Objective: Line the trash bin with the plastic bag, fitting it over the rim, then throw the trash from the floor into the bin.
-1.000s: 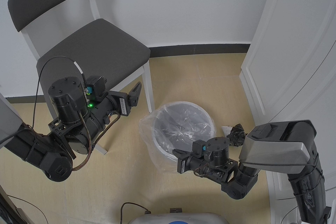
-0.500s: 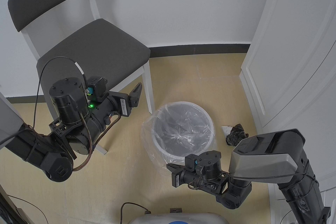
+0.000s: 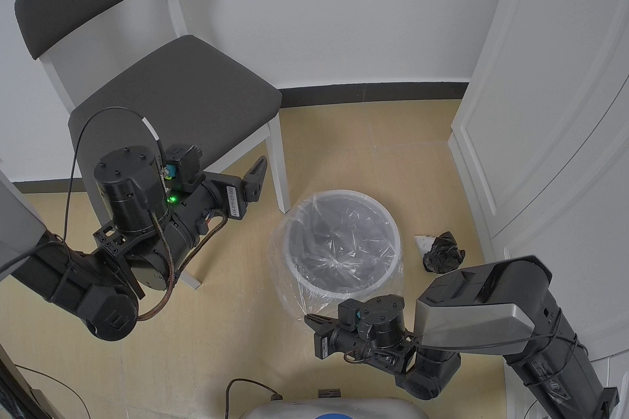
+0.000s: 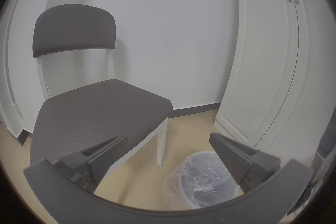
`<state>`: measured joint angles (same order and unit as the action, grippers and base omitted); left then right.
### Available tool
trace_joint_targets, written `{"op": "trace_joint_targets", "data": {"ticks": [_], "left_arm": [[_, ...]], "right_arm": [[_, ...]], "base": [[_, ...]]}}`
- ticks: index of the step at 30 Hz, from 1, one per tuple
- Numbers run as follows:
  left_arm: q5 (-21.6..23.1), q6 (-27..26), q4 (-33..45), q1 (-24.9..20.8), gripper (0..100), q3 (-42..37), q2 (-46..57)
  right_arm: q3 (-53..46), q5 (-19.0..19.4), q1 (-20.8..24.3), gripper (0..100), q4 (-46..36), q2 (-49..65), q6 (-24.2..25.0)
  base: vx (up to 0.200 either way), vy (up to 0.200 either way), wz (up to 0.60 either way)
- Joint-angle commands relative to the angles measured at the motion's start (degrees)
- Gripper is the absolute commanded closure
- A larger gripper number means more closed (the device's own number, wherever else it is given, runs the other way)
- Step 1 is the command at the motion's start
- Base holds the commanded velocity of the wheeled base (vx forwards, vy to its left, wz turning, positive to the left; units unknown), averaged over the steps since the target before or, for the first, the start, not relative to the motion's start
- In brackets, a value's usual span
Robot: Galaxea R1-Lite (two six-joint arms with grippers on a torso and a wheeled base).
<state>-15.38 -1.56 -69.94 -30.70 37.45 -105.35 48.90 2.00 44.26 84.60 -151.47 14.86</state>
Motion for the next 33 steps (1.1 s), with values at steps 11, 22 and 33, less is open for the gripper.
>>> {"op": "trace_joint_targets", "data": {"ticks": [11, 22, 33], "left_arm": [[0.0, -0.02, -0.02, 0.02, 0, -0.01, 0.15], [0.0, -0.02, -0.02, 0.02, 0, -0.1, 0.23], [0.18, -1.78, -0.02, -0.07, 0, -1.85, -0.03]], "right_arm": [[-0.47, -0.07, 0.12, 0, 0.12, -0.85, -0.01], [-0.64, 0.02, 0.03, 0, -4.01, 0.65, 0.43], [-9.17, -0.24, 3.99, 0, -3.13, 12.07, -0.27]], "base": [[0.0, 0.0, 0.0], [0.0, 0.0, 0.0], [0.0, 0.0, 0.0]]}}
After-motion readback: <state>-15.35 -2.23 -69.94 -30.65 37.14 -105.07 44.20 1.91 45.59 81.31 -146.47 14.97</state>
